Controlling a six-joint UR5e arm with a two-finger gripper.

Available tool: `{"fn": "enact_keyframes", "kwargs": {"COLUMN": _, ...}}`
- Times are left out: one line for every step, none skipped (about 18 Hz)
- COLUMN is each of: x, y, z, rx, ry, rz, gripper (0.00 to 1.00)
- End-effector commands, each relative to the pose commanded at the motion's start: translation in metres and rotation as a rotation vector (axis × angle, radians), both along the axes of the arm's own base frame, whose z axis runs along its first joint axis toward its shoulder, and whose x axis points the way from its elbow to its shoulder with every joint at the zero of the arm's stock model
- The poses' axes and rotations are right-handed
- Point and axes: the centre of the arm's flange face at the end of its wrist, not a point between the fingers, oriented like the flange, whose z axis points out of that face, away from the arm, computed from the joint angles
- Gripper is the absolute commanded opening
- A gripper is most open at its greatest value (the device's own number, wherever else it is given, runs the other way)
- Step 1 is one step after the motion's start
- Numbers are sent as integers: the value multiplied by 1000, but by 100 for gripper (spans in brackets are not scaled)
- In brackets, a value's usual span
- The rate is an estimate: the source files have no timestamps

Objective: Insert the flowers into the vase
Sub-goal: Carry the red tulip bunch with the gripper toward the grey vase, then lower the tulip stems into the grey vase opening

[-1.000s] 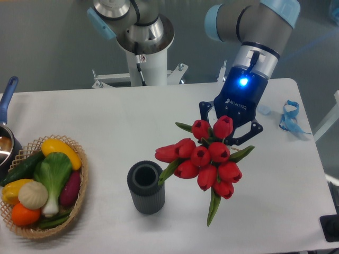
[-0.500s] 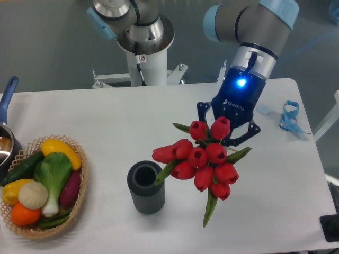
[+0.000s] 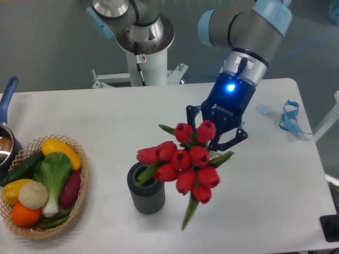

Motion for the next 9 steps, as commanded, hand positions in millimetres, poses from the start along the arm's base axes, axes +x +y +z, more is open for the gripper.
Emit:
{"fn": "enact_keyframes", "kwargs": {"x": 1, "y": 2, "z": -2, "rx": 35, "ry": -23, "rz": -30, "gripper": 0}}
{"fn": "enact_keyframes", "kwargs": {"x": 5, "y": 8, "z": -7, "rx": 66, "ry": -45, "rz": -65, "gripper": 0}}
{"fn": "enact_keyframes", "kwargs": {"x": 12, "y": 13, "z": -10, "rx": 91, "ry": -63, "rz": -96, "gripper": 0}}
{"fn": "enact_keyframes", "kwargs": {"x": 18, "y": 16, "z": -16, "rx": 106, "ry": -77, "rz": -121, "gripper": 0}}
{"fn": "enact_keyframes", "kwargs": {"x": 24, "y": 20, "z": -23, "rx": 123, "ry": -87, "rz": -147, "gripper": 0}}
{"fn": "enact_keyframes", "kwargs": {"x": 30, "y": 23, "z": -27, "rx": 156, "ry": -83, "rz": -181, "gripper": 0}}
{"fn": "enact_keyframes", "kwargs": {"x": 38, "y": 27, "z": -27, "rx": 193, "ry": -90, "rz": -215, "gripper": 0}}
{"fn": "enact_keyframes", "kwargs": {"x": 41, "y": 28, "z": -27, "rx": 221, "ry": -110, "rz": -236, "gripper": 0}}
{"fn": "enact_keyframes", "kwargs": {"x": 42, "y": 28, "z": -28, "rx": 230, "ry": -119, "rz": -242, "gripper": 0}}
